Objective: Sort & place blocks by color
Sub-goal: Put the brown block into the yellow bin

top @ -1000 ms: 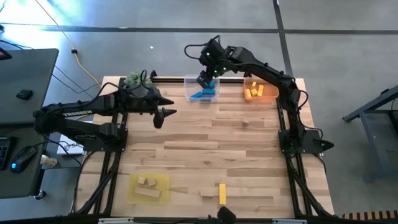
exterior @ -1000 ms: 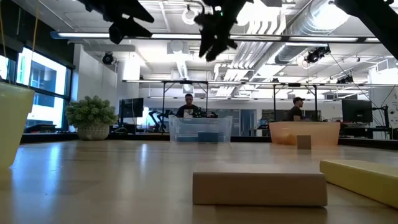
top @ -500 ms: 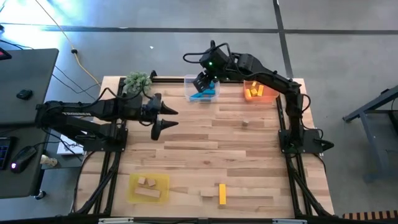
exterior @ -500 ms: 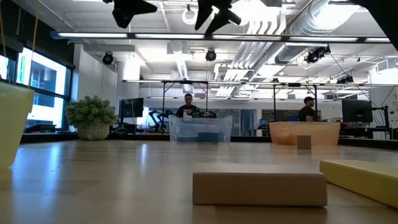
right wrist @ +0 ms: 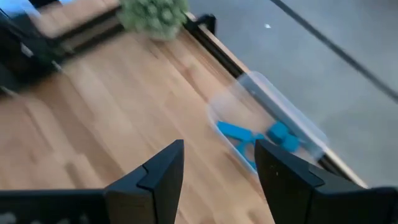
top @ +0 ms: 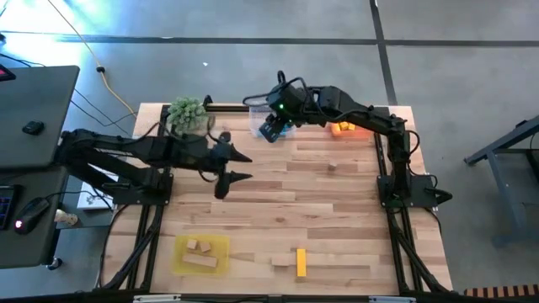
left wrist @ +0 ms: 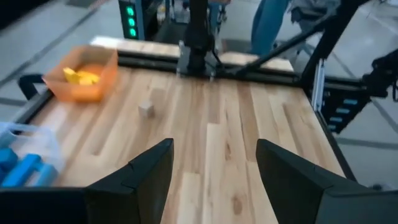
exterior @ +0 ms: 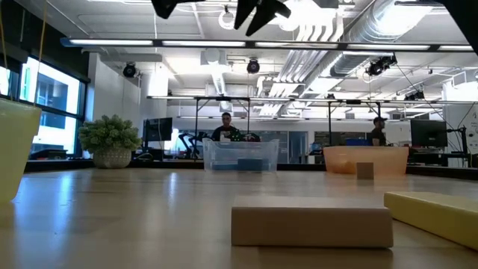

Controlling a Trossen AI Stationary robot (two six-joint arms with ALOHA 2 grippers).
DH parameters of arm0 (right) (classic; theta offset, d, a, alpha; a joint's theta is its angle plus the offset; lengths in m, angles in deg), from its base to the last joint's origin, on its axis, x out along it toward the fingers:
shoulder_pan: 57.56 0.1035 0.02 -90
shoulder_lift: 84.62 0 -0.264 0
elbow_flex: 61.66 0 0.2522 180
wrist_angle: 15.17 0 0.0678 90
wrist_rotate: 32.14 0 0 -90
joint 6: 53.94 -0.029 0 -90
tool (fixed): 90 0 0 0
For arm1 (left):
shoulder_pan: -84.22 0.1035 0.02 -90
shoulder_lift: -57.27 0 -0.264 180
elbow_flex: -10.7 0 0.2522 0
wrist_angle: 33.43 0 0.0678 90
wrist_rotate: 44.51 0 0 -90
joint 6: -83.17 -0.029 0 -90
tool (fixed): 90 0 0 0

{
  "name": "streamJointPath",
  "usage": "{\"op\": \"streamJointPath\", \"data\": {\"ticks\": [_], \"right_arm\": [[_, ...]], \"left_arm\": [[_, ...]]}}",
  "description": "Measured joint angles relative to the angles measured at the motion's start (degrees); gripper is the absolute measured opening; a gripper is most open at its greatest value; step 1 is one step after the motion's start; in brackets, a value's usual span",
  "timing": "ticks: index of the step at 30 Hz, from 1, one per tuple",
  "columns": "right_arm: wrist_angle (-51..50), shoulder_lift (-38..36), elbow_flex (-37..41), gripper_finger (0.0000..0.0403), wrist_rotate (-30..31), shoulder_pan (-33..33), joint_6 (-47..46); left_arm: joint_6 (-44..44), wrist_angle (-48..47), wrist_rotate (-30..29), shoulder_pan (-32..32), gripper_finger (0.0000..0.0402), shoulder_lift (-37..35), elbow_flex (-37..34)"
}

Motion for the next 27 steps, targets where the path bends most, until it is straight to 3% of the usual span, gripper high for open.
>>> {"op": "streamJointPath", "data": {"ticks": [5,17,27], "right_arm": [[-6.2,0.0,0.0,0.0183,5.1,1.4,0.5],[-8.9,-0.1,0.0,0.0183,5.4,1.2,0.5],[-8.9,-0.1,0.0,0.0183,5.9,1.2,-1.2]], "left_arm": [[2.4,0.1,-4.6,-4.5,0.0217,6.8,0.6],[7.8,6.5,-11.8,-13.7,0.0217,22.1,1.1],[10.4,13.8,-15.5,-18.5,0.0217,30.3,1.1]]}}
